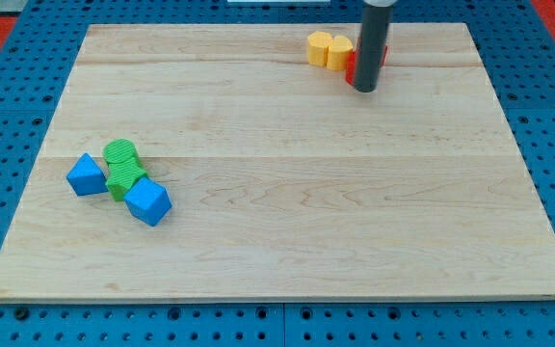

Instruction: Point at the blue cube

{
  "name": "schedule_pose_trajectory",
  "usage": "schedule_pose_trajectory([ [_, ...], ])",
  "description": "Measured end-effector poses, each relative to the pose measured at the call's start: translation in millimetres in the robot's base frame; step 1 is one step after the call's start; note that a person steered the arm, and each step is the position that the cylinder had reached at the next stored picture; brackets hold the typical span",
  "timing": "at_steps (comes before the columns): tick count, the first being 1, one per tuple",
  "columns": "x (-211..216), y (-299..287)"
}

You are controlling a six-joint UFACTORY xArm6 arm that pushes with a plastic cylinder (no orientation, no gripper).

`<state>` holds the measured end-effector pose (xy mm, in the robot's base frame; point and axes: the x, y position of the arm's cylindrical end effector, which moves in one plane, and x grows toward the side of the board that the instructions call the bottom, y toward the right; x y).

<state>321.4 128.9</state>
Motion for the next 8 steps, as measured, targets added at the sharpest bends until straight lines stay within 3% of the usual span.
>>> schedule_pose_trajectory([
  [4, 13.3, 24.5],
  [6, 125.6, -4.0],
  [8, 262.2, -104.6],
])
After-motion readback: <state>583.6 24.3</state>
